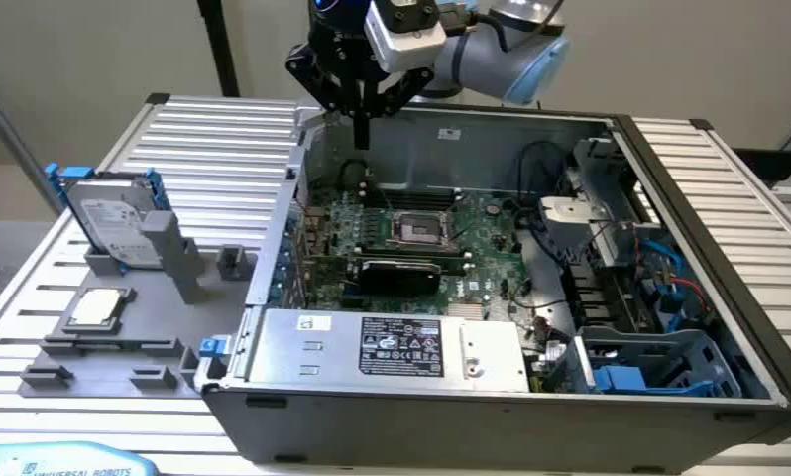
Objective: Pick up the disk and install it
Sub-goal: 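Reach for the disk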
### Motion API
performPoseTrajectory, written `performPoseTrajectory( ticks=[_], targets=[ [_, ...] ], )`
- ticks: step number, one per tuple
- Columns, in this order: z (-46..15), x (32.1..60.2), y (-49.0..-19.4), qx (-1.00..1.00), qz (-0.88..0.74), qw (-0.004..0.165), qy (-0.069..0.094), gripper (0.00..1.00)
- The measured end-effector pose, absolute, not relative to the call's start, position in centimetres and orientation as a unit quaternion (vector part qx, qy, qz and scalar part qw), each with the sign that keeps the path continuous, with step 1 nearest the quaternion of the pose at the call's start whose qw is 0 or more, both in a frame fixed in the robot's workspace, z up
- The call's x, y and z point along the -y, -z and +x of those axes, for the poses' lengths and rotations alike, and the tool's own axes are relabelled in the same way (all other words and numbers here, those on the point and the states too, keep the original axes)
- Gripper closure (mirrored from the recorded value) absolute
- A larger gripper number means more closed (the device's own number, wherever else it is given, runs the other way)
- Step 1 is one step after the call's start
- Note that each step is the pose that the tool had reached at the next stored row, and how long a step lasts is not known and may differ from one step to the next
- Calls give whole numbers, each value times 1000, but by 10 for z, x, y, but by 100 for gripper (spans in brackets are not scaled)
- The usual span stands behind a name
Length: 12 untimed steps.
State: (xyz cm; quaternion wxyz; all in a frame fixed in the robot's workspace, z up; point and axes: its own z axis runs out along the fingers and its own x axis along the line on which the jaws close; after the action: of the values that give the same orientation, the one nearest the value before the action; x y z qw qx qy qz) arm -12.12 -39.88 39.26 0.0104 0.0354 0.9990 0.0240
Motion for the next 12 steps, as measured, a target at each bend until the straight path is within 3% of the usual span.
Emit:
performPoseTrajectory(
  ticks=[12],
  targets=[
    [-121,399,-393,-999,35,10,-24,89]
  ],
)
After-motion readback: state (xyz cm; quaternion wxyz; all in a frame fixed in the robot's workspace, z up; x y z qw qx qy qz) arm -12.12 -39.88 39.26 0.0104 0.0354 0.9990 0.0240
